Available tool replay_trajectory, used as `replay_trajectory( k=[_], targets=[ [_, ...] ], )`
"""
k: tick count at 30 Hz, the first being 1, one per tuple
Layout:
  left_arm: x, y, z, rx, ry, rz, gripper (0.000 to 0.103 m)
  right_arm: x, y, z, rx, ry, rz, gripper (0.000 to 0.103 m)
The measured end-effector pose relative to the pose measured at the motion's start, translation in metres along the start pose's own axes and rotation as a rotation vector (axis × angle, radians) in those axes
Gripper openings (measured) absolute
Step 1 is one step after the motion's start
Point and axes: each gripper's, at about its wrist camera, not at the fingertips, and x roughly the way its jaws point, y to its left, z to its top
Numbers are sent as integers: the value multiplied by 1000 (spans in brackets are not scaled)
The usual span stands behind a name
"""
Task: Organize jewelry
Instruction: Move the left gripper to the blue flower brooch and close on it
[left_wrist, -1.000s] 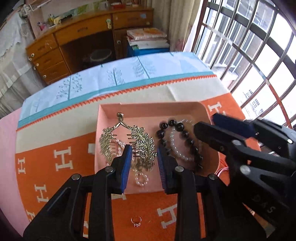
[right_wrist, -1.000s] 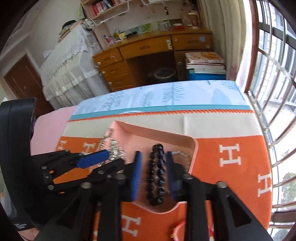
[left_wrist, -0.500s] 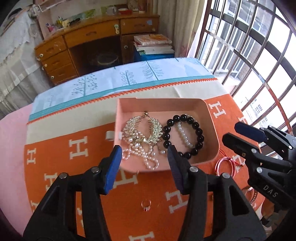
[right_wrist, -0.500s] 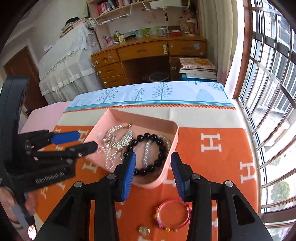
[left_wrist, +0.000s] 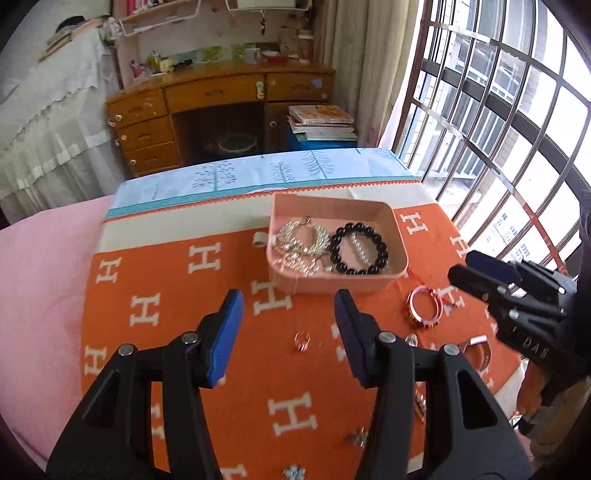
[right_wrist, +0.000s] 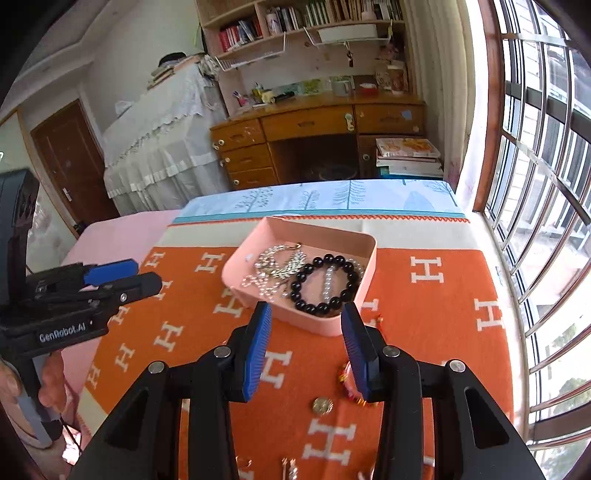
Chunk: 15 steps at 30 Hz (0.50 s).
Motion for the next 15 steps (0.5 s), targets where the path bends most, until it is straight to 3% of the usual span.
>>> replay_trajectory(
  k=[8, 15],
  targets=[
    [-28, 9, -60, -42, -29, 42, 48, -30, 28, -36, -30, -28, 39, 40],
    [-22, 12, -126, -76, -23, 86, 48, -28, 63, -83, -94, -15, 102, 40]
  ],
)
